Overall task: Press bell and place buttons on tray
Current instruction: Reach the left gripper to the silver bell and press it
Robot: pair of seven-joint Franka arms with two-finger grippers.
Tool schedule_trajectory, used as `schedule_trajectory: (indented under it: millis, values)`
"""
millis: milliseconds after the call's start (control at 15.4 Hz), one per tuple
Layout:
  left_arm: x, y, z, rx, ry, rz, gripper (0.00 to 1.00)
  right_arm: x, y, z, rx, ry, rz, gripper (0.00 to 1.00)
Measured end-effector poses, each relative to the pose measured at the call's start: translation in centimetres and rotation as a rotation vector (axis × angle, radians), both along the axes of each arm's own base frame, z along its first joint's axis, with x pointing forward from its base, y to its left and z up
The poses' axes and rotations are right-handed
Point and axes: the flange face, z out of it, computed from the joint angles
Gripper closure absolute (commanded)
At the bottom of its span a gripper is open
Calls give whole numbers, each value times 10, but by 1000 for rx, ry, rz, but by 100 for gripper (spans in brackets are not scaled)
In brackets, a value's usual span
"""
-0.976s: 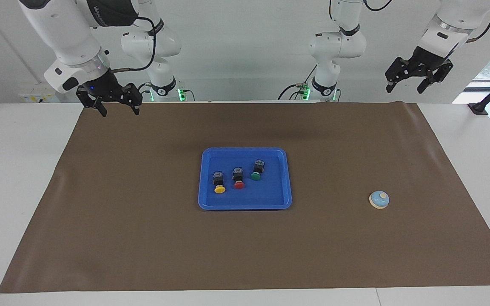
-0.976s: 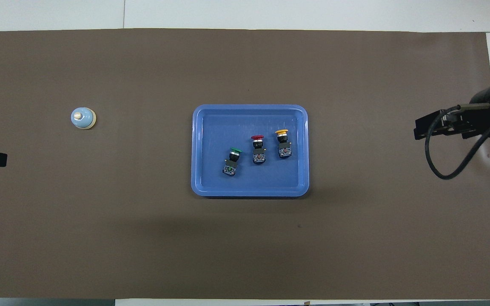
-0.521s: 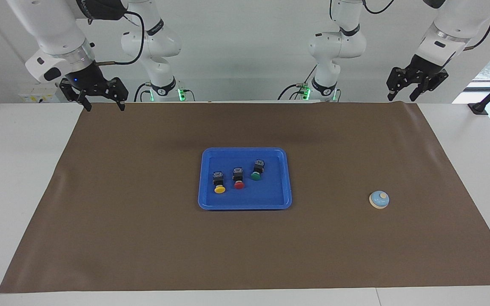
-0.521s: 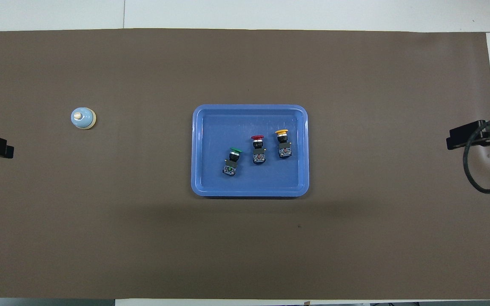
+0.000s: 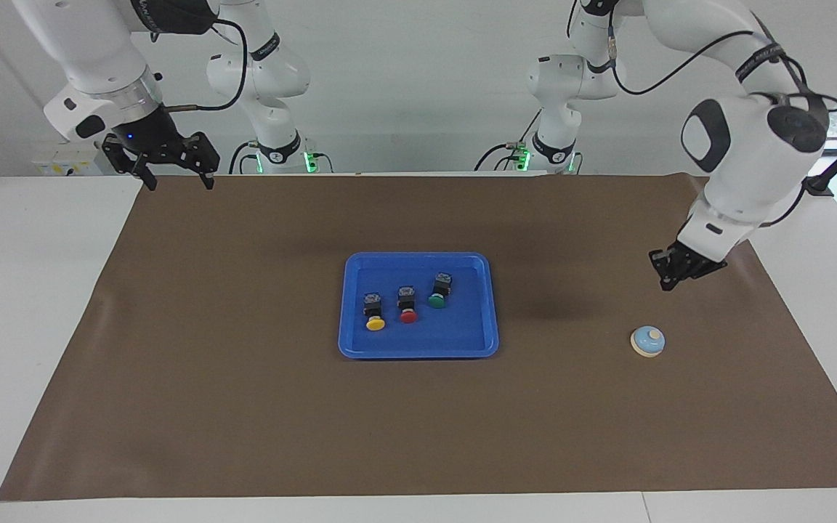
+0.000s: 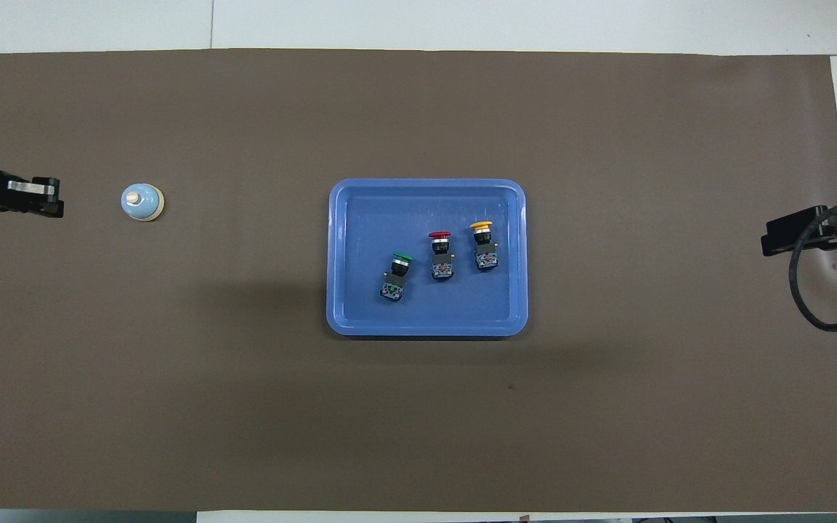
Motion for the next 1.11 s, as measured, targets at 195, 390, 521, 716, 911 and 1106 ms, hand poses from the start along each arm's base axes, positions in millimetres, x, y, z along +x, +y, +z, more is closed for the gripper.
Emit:
schedule_trajectory:
  millis: [195,390,521,716,911,1106]
  values:
    - [19,14,-41,8,-16,22,100,0,0,-1,0,2,0,0]
    - [22,31,-49,10,-38,46,100,0,0,-1,0,3,0,0]
    - [20,36,-57,10,-37,54,100,0,0,-1,0,3,0,0]
    - [14,42,-75,10,-23,63,100,0,0,-1,0,3,0,0]
    - [9,40,-87,10,-8,60,100,0,0,-1,0,3,0,0]
    - [8,37,-92,9,-13,55,100,0,0,-1,0,3,0,0]
